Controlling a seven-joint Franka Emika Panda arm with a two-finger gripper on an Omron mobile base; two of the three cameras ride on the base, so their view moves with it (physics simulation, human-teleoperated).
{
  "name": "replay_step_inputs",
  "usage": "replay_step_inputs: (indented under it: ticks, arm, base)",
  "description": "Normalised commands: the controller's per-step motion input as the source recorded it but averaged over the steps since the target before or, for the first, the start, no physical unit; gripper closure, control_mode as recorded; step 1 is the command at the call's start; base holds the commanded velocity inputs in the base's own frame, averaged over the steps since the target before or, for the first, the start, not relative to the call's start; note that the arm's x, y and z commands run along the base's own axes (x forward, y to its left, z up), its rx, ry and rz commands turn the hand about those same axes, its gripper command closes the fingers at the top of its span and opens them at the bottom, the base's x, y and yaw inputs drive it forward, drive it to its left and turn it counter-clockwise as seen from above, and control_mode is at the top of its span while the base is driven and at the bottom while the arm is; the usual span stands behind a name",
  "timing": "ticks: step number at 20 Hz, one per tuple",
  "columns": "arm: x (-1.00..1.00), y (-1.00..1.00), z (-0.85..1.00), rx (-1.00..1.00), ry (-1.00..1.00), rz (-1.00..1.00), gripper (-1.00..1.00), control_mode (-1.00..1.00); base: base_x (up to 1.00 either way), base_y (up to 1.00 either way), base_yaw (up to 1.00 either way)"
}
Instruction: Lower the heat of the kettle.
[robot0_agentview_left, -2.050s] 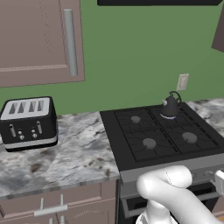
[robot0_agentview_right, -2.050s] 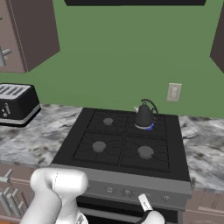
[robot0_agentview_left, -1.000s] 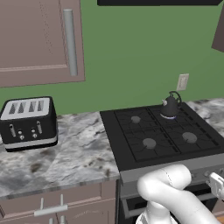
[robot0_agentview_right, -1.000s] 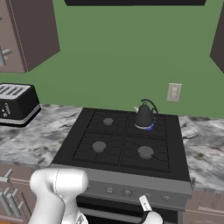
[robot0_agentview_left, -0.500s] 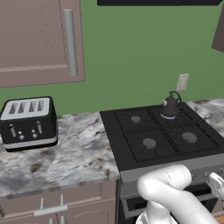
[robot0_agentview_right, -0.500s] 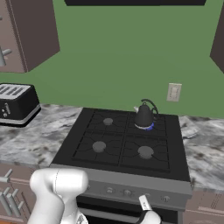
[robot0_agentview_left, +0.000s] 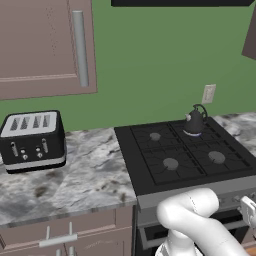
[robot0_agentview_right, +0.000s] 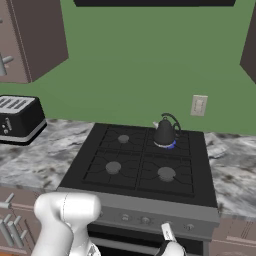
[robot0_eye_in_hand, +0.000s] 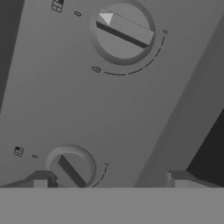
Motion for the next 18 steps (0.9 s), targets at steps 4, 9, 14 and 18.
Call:
replay_step_inputs:
  ticks: [4, 9, 14, 18]
  arm:
    - [0.01, -0.26, 0.01, 0.05, -0.02, -0.01, -1.0, -1.0]
    - [0.2, -0.03, 0.0, 0.04, 0.0, -0.01, -1.0, -1.0]
    - [0.25, -0.01, 0.0, 0.01, 0.0, 0.0, -1.0, -1.0]
    - [0.2, -0.05, 0.0, 0.01, 0.0, 0.0, -1.0, -1.0]
  base:
    - [0.0, 0.0, 0.0]
    - [0.0, 0.0, 0.0]
    - [0.0, 0.0, 0.0]
    - [0.0, 0.0, 0.0]
